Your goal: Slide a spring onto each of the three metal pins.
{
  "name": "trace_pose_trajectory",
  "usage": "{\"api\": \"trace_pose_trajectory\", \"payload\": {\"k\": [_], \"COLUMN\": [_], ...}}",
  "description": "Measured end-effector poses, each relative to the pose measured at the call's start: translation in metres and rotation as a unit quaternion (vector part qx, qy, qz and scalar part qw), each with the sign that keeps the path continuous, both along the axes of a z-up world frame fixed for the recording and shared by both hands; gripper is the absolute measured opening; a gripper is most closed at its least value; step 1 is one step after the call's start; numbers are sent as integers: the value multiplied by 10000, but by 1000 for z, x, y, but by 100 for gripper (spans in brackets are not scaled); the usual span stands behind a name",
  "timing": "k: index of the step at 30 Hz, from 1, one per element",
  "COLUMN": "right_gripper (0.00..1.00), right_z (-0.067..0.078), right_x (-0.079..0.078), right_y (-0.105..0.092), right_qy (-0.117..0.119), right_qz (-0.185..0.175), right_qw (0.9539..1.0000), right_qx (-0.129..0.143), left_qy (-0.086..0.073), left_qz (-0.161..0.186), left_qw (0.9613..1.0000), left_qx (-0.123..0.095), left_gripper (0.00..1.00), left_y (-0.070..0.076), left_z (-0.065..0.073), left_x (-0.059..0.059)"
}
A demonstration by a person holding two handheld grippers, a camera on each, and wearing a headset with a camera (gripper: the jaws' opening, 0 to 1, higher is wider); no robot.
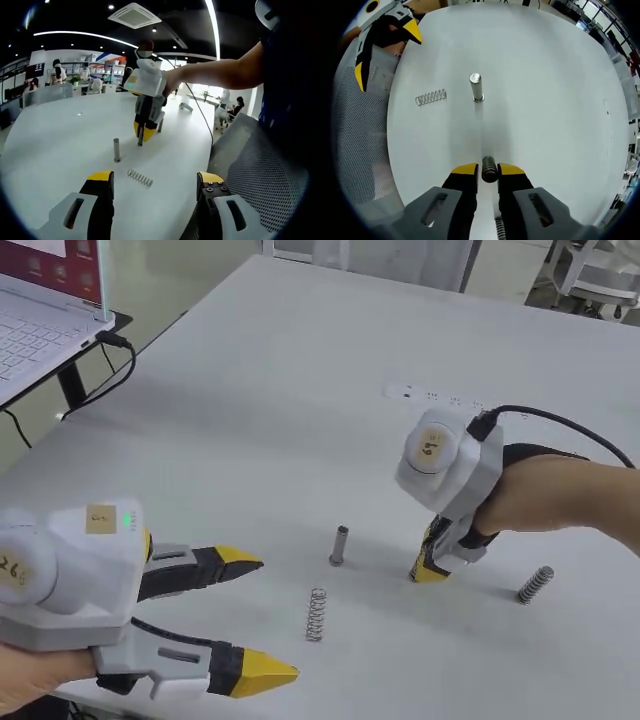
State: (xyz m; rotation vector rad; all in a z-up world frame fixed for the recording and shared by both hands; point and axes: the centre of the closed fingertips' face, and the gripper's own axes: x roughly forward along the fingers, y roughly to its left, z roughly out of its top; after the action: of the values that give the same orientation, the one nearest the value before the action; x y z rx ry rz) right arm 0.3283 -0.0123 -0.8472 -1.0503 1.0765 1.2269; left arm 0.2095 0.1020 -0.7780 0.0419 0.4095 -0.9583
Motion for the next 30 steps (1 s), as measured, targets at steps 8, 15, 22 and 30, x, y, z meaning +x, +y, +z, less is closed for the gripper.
{"api": "trace_pose_trajectory", "payload": {"k": [8, 15, 22, 30], "right_gripper": [17, 18, 18, 18], "right_z": [0, 0, -1, -1], "right_x": [0, -3, -9, -26], "right_y": [-8, -16, -25, -26], "right_qy": [-8, 12, 53, 133], "right_qz": [-98, -228, -363, -434], "right_qw": [9999, 9997, 9993, 9988], "right_qx": [25, 54, 84, 202], "left_qy": [-3, -12, -21, -15], "left_qz": [-26, -44, -76, -96], "left_qw": [10000, 10000, 10000, 9999], "left_qx": [4, 19, 34, 47], "left_gripper": [63, 62, 62, 62], "left_y": [0, 0, -1, -2], "left_z": [0, 1, 3, 2], "left_x": [0, 0, 0, 0]}}
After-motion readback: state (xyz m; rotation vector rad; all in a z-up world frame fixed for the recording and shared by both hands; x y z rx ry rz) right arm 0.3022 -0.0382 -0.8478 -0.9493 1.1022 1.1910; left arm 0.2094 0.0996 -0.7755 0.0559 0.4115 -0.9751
